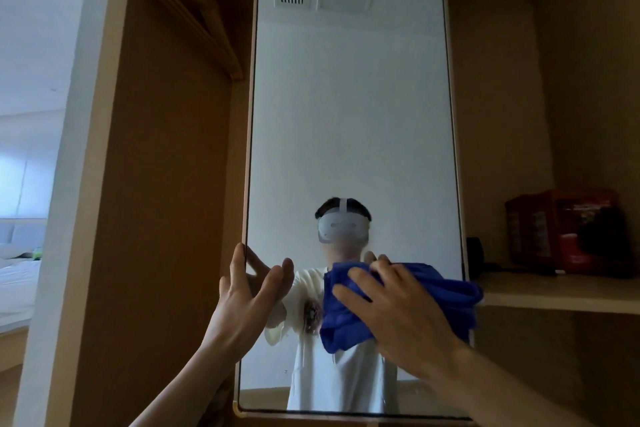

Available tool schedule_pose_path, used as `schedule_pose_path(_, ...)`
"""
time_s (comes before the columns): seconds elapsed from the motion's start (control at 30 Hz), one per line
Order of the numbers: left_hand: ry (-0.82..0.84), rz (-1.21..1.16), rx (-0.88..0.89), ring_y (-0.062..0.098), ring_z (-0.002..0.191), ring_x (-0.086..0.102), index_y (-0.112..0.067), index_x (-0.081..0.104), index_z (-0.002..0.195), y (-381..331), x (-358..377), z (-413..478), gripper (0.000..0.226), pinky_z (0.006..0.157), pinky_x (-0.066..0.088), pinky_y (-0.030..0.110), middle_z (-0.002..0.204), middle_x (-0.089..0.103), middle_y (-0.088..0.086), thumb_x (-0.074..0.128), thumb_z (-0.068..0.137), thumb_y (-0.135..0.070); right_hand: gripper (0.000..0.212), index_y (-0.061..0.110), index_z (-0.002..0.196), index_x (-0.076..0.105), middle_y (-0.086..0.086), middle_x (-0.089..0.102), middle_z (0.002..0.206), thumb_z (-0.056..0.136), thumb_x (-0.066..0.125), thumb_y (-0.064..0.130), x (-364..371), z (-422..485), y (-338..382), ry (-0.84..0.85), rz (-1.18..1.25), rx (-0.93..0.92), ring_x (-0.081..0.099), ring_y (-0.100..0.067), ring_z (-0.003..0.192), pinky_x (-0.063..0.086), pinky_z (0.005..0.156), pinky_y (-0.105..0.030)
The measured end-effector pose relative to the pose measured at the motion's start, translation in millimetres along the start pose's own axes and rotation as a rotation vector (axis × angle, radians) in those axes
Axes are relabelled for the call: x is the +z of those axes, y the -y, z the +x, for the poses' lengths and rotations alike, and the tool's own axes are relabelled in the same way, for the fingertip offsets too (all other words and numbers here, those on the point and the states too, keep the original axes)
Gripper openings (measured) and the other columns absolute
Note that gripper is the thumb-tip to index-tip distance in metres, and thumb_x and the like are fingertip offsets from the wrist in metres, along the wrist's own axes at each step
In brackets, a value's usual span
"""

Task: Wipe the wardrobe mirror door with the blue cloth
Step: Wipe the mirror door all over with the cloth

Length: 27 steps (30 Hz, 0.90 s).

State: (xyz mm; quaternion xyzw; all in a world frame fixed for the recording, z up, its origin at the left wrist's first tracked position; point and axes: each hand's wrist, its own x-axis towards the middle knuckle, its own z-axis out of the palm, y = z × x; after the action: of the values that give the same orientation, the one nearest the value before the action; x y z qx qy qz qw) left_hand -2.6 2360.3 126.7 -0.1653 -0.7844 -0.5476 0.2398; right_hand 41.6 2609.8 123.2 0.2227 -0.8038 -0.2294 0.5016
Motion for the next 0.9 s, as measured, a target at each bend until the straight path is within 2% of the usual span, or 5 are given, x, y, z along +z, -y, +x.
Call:
schedule_pose_path(0.2, 0.032, -0.01, 0.028, 0.04, 0.137, 0.048, -0.047, 0.003, 0.157, -16.3, -10.7, 12.9, 0.123, 0.112, 0.04, 0.058, 0.159, 0.04, 0.013, 0.043, 0.054, -0.102, 0.06, 0.018, 0.124, 0.063, -0.009, 0.064, 0.118, 0.066, 0.08, 0.015, -31.0, 53.0, -44.7, -0.158, -0.097, 0.031, 0.06, -0.032, 0.096, 0.054, 0.078, -0.046)
schedule_pose_path(0.4, 0.129, 0.052, 0.028, 0.034, 0.135, 0.054, -0.058, -0.006, 0.151, -18.4, -18.9, 23.3, 0.118, 0.114, 0.042, 0.056, 0.156, 0.049, 0.006, 0.046, 0.056, -0.104, 0.056, 0.022, 0.131, 0.054, -0.005, 0.06, 0.119, 0.078, 0.071, 0.017, -57.9, 126.1, -88.4, -0.218, -0.109, 0.219, 0.052, -0.03, 0.101, 0.046, 0.084, -0.044)
schedule_pose_path(0.57, 0.115, 0.077, 0.039, 0.035, 0.14, 0.049, -0.059, -0.011, 0.151, -2.9, -22.2, 25.6, 0.12, 0.115, 0.04, 0.058, 0.16, 0.043, 0.004, 0.042, 0.055, -0.106, 0.057, 0.019, 0.124, 0.06, -0.007, 0.062, 0.113, 0.068, 0.074, 0.017, -24.4, 80.8, -24.5, -0.143, -0.014, 0.014, 0.055, -0.03, 0.097, 0.049, 0.083, -0.043)
schedule_pose_path(0.73, 0.084, 0.15, 0.044, 0.035, 0.137, 0.052, -0.057, -0.017, 0.152, -4.6, -12.7, 28.5, 0.12, 0.11, 0.043, 0.054, 0.158, 0.046, 0.005, 0.033, 0.054, -0.108, 0.044, 0.02, 0.119, 0.062, -0.007, 0.066, 0.115, 0.075, 0.067, 0.016, -1.1, 53.8, 0.7, -0.098, -0.063, -0.113, 0.061, -0.031, 0.1, 0.054, 0.085, -0.044)
schedule_pose_path(0.9, 0.068, 0.203, 0.058, 0.038, 0.136, 0.052, -0.058, -0.024, 0.149, -0.1, -7.6, 24.0, 0.113, 0.108, 0.044, 0.053, 0.16, 0.043, 0.008, 0.028, 0.06, -0.105, 0.053, 0.019, 0.128, 0.057, -0.007, 0.061, 0.118, 0.077, 0.068, 0.012, -33.3, 110.9, -53.5, -0.223, -0.123, 0.079, 0.054, -0.03, 0.098, 0.048, 0.081, -0.045)
